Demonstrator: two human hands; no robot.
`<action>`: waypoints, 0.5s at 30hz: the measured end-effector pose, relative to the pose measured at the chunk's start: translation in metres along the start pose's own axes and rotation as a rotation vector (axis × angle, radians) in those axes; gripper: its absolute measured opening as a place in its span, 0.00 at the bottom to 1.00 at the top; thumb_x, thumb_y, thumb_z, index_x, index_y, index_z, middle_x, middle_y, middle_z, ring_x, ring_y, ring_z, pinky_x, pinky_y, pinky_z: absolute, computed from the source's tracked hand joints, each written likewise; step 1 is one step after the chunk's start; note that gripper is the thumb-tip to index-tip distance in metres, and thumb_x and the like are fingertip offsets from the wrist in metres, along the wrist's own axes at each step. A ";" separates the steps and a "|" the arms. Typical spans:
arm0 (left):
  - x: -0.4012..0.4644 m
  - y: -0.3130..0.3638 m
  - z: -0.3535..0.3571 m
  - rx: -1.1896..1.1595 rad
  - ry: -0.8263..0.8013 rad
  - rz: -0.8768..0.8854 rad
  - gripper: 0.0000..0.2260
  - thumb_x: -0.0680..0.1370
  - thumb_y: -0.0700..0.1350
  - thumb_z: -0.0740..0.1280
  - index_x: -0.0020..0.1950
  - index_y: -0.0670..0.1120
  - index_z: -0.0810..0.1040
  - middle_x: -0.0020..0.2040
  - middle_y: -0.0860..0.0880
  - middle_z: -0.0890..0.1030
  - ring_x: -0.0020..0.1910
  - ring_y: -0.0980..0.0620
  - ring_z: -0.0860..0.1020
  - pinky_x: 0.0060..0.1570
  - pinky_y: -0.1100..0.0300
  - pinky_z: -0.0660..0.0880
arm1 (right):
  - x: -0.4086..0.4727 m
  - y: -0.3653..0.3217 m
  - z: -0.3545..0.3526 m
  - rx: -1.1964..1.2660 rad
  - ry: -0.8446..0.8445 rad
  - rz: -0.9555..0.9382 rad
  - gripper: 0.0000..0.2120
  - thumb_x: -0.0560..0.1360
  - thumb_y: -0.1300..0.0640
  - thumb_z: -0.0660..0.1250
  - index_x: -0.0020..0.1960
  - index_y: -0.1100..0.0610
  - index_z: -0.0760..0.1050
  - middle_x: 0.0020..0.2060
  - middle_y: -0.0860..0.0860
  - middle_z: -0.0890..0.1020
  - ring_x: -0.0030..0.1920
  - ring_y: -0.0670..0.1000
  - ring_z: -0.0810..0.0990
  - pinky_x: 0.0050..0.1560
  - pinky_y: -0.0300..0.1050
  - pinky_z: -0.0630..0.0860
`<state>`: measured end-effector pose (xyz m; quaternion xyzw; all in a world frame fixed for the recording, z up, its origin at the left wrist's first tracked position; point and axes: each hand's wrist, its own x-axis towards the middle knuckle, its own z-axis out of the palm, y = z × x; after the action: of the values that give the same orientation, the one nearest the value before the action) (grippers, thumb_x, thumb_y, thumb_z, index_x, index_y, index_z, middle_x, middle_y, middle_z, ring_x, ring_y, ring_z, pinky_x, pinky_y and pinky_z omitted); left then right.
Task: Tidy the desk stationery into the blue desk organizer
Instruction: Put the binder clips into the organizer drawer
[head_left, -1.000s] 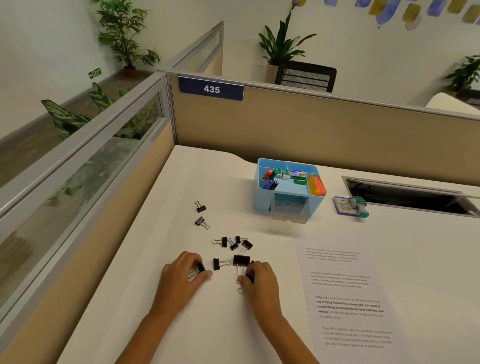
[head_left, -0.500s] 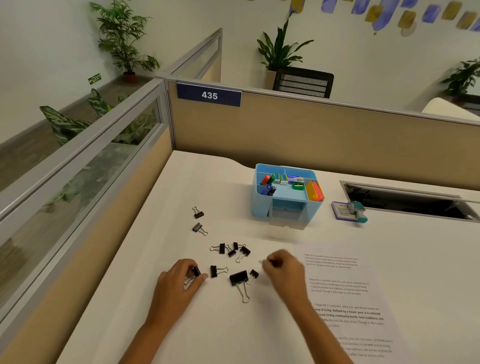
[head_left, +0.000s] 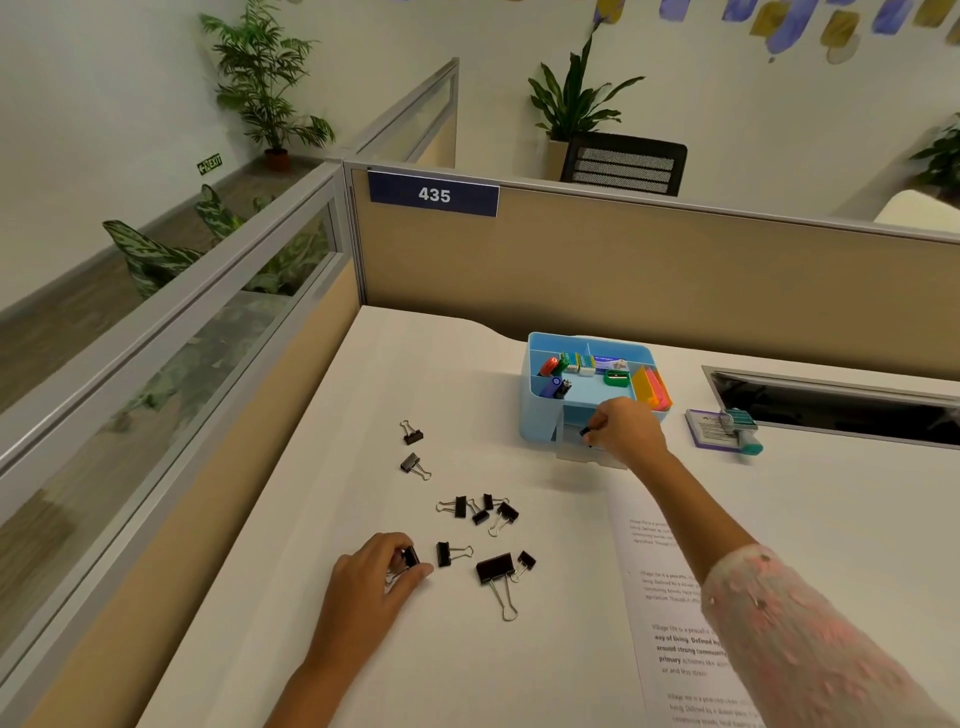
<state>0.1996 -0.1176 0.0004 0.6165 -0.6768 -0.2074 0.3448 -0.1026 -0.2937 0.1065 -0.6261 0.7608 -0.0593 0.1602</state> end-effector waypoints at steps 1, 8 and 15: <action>0.000 0.001 0.000 0.000 -0.001 0.004 0.10 0.71 0.58 0.68 0.47 0.57 0.72 0.38 0.62 0.75 0.40 0.62 0.75 0.42 0.65 0.69 | 0.001 -0.001 0.001 -0.005 -0.003 0.014 0.14 0.72 0.54 0.71 0.55 0.59 0.79 0.49 0.56 0.81 0.47 0.52 0.77 0.49 0.43 0.77; 0.002 0.007 -0.004 -0.047 0.002 -0.007 0.13 0.70 0.58 0.68 0.48 0.52 0.76 0.38 0.62 0.76 0.42 0.60 0.75 0.40 0.68 0.70 | -0.046 -0.015 0.007 0.411 0.388 -0.076 0.07 0.75 0.60 0.68 0.52 0.60 0.80 0.48 0.55 0.84 0.48 0.51 0.80 0.48 0.42 0.77; 0.001 0.036 0.005 -0.114 0.001 0.066 0.11 0.72 0.50 0.70 0.53 0.49 0.77 0.43 0.60 0.75 0.43 0.65 0.72 0.43 0.74 0.68 | -0.147 -0.052 0.057 0.811 -0.064 -0.131 0.12 0.69 0.54 0.74 0.52 0.56 0.82 0.41 0.48 0.84 0.42 0.44 0.82 0.46 0.36 0.78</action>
<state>0.1709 -0.1134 0.0229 0.5732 -0.6836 -0.2339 0.3866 -0.0116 -0.1558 0.0925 -0.5609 0.6289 -0.3449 0.4135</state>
